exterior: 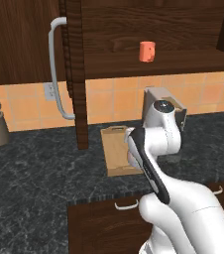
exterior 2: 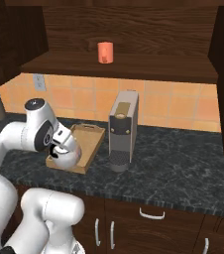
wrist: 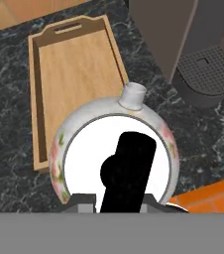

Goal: Pick the kettle from the counter and place it on the tray. Then pick the mug from the cabinet and place it on the tray. Then close the cabinet doors.

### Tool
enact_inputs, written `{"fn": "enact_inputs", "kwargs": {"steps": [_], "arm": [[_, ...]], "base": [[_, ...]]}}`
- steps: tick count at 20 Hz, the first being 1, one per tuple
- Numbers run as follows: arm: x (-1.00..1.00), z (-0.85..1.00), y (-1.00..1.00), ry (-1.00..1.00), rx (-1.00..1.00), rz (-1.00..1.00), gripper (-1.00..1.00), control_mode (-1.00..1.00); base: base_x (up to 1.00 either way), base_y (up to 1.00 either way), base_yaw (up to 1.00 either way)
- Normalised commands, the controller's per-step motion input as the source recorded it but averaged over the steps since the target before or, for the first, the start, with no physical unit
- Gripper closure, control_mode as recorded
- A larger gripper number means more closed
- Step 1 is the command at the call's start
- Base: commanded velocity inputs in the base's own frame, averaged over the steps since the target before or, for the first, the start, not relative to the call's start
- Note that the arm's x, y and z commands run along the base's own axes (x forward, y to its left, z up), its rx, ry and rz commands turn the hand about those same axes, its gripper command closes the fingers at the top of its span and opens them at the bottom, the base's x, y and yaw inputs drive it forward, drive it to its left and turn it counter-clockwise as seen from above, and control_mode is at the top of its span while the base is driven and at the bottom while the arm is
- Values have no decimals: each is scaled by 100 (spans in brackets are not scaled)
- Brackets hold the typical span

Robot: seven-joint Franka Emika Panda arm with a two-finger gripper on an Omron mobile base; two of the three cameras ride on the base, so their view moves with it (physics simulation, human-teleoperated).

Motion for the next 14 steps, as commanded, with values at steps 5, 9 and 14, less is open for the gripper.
{"fn": "enact_inputs", "kwargs": {"steps": [5,9,14], "arm": [[74,4,62,-7,-2,-6,100,-100],[95,-8,30,1,-9,-4,100,-100],[93,-4,5,5,-10,0,100,-100]], "base": [[0,0,0],[0,0,0],[0,0,0]]}}
